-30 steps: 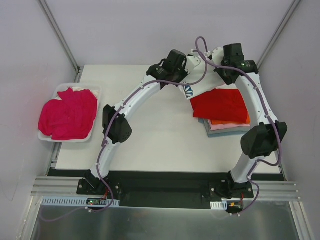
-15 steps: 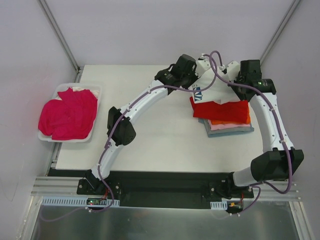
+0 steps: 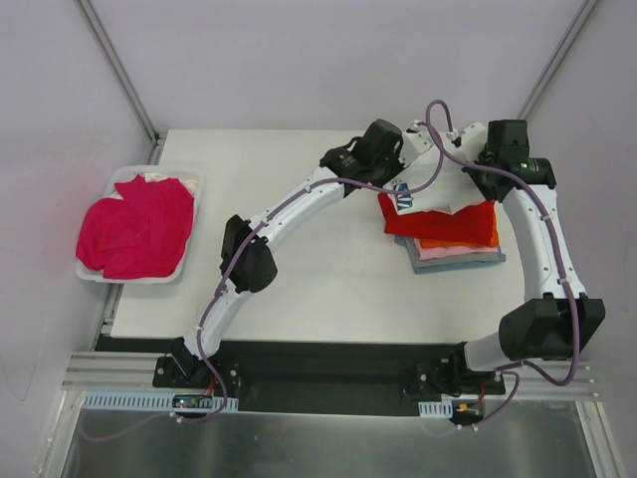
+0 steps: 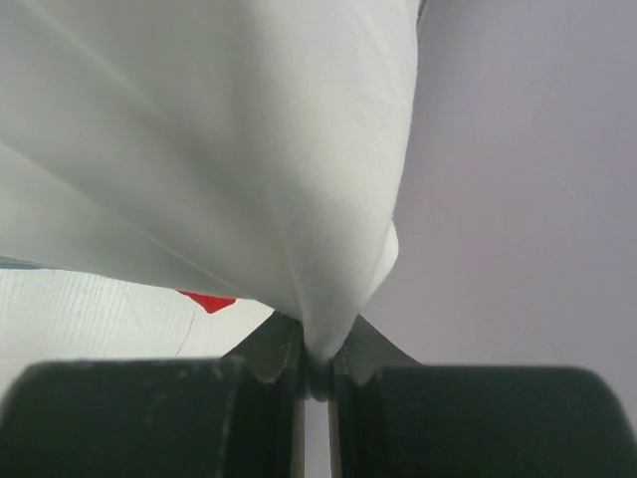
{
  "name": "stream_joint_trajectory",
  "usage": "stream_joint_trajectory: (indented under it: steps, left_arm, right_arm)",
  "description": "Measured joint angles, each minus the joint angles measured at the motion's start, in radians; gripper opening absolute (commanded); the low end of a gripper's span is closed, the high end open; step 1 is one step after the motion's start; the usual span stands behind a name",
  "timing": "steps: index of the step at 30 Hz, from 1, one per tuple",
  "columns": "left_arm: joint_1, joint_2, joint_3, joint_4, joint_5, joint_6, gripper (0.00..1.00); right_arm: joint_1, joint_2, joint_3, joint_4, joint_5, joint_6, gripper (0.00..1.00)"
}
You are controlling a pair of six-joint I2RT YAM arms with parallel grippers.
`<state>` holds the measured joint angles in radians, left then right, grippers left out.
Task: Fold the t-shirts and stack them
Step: Put the neatly folded tshirt into the corner of the board with the right arm
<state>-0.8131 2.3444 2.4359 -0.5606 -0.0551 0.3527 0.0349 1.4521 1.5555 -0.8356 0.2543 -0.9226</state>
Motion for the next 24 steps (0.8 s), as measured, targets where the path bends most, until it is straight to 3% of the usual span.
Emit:
stream_joint_trajectory:
  steps: [11,24]
  left_arm:
    - [-0.059,0.065,0.071,0.011,-0.009,0.036,0.0]
    - [-0.063,0.089,0.156,0.164,-0.062,0.09,0.0]
  right_arm:
    - [-0.021,0.073,0.048,0.003,0.063,0.005,0.01]
    - [-0.023,0.074,0.137,0.064,0.097,0.025,0.01]
